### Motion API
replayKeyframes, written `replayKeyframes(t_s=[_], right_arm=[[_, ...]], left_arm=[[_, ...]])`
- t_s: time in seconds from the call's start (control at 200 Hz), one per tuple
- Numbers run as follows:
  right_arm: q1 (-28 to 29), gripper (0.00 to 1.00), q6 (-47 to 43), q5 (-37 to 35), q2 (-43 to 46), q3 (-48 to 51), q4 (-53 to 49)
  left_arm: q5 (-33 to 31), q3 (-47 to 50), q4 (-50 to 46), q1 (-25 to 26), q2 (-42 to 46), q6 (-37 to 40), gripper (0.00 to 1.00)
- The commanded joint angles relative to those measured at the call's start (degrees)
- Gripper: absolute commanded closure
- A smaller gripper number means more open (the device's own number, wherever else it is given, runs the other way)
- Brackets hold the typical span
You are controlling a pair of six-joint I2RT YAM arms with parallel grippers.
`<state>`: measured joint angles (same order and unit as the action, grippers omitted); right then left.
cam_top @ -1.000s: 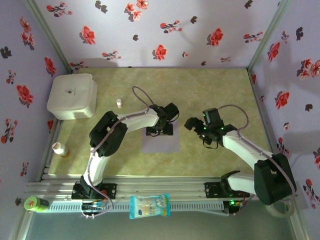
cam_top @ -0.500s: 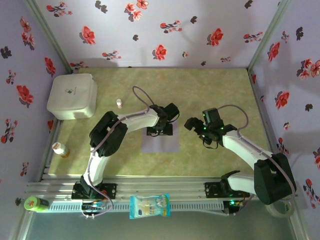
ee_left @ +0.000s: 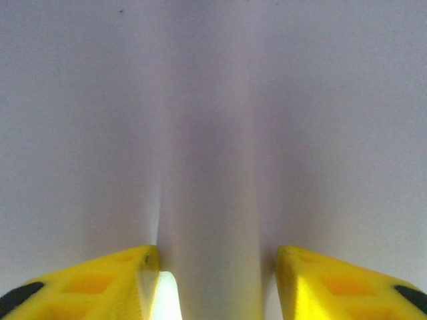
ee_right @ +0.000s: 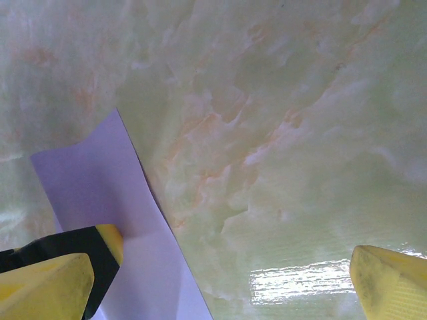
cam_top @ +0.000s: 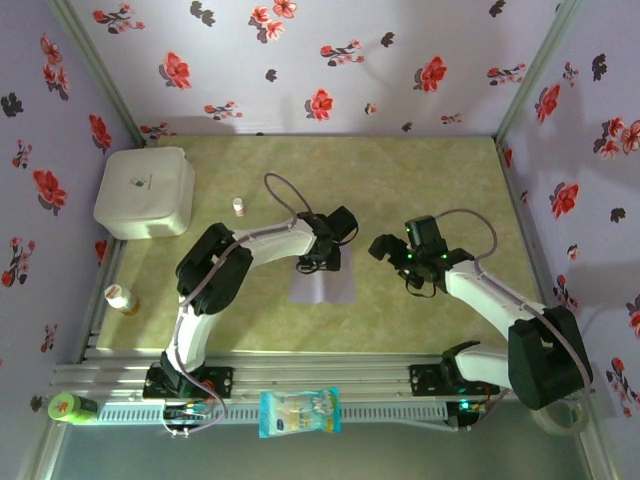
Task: Fold a paper plane with a square sheet of paper (pick it up from the middle)
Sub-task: First fold the square sheet of paper in half at the center of the table.
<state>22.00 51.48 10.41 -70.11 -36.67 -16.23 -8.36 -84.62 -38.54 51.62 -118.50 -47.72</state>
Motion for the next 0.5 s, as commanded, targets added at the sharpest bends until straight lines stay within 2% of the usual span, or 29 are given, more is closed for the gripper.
replayKeyframes(t_s=[0.0, 0.095, 0.2, 0.35, 0.495], right_arm=[[-0.20, 0.01, 0.54, -1.95, 1.62, -1.67, -0.84], [-0.18, 0.01, 0.55, -2.36, 2.06, -1.74, -1.24], [-0.20, 0.01, -0.33, -4.65, 3.06, -2.46, -3.63], [-0.20, 0.01, -2.49, -9.04, 5.65, -3.28, -6.66], [-0.27, 0.01, -3.95, -11.86, 7.83, -3.49, -8.05]], left_arm=[[1.68, 2.44, 4.13, 0.86, 2.25, 1.56, 0.56], [1.64, 4.02, 6.47, 0.90, 4.23, 2.21, 0.59], [1.67, 6.33, 9.61, 0.86, 6.69, 3.02, 0.67], [2.42, 7.67, 12.12, 0.86, 9.91, 3.60, 0.67], [7.50, 8.01, 15.59, 0.13, 12.64, 3.97, 0.67]])
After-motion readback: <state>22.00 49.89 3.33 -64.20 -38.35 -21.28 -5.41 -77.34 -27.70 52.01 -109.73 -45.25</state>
